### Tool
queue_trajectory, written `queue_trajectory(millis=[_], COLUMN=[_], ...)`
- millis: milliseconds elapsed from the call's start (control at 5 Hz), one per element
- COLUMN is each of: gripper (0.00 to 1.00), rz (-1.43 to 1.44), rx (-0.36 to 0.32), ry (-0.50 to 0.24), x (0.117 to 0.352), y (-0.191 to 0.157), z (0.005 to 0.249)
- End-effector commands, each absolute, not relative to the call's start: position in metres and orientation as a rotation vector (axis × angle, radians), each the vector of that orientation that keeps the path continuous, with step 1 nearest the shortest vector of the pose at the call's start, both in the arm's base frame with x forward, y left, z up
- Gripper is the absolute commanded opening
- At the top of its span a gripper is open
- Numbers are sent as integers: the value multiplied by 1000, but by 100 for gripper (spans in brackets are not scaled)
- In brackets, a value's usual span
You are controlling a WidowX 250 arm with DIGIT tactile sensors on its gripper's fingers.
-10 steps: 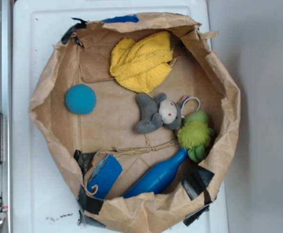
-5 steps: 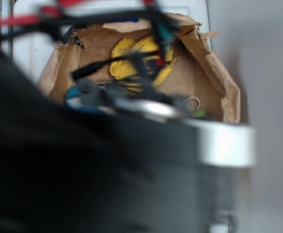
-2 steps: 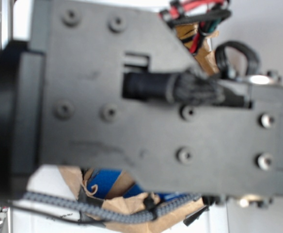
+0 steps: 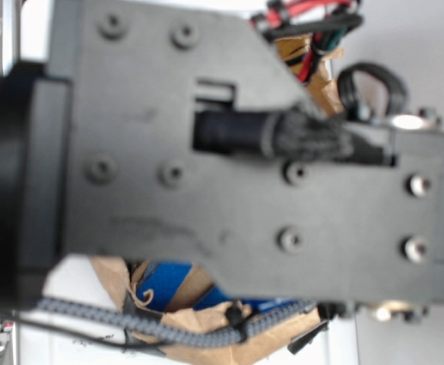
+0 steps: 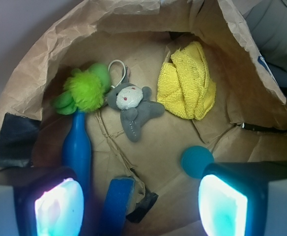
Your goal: Grab the blue sponge.
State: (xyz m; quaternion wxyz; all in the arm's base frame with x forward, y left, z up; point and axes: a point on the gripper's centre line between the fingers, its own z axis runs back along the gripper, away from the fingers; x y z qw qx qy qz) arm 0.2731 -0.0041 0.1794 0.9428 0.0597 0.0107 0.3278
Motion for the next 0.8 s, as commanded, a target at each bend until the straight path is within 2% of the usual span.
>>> queue_trajectory(millis=[0,200,400,600], gripper=[100,100,100,100], rz=[640,640,660,660], rx=[71,47,51,75], ry=[-157,-174,-132,-38], x=[246,237,244,264], y=[11,15,16,13], z=[150,142,135,122])
